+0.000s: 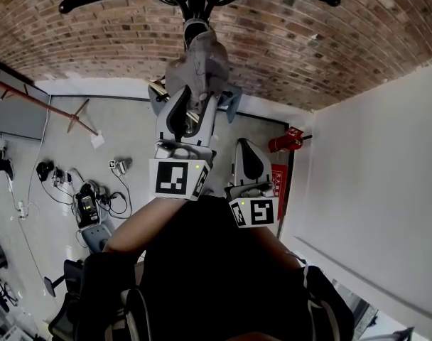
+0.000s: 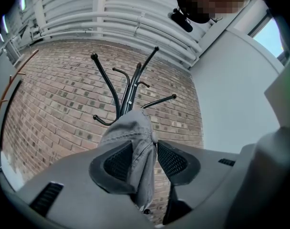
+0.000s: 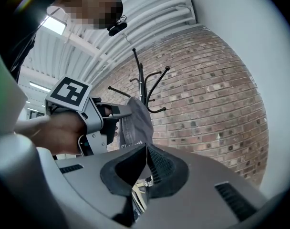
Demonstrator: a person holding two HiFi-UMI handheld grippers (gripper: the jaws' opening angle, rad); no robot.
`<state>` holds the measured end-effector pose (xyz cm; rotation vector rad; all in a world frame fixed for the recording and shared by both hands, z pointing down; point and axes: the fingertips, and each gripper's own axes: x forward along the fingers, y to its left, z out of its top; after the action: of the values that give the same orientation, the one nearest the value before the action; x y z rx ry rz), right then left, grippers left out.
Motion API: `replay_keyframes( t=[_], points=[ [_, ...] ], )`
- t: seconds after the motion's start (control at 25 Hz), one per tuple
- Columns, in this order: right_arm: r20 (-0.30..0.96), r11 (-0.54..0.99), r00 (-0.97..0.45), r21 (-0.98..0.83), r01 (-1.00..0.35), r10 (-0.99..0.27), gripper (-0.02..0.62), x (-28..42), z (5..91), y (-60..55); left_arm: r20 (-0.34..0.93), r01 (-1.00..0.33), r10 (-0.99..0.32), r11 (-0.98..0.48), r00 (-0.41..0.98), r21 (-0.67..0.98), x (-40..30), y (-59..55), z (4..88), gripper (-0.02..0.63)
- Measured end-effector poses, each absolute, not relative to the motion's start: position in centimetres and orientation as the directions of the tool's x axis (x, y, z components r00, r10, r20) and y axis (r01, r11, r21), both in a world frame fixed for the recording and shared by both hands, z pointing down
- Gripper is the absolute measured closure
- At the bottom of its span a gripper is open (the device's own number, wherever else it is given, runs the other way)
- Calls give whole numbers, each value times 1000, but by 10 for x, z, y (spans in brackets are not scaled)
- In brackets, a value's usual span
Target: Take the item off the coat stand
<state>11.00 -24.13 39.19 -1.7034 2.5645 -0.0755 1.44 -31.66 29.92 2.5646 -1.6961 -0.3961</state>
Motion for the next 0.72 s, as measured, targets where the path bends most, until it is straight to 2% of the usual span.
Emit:
replay_keyframes(
  t=[0.16, 0.36, 0.72],
  points=[
    [-21, 377, -377, -77, -923, -926, 575, 113, 393, -245, -194, -898, -911, -399, 365, 184, 12, -321, 298, 444],
    [-22, 383, -383, -76, -921, -924, 575, 113, 394, -247, -228, -891, -902, -411, 367, 192, 11, -318, 288, 494],
    [-30, 385, -384, -75, -920, -923, 575, 113, 391, -243, -291, -884, -882, -431, 370, 184, 2, -311, 258, 512]
  ],
)
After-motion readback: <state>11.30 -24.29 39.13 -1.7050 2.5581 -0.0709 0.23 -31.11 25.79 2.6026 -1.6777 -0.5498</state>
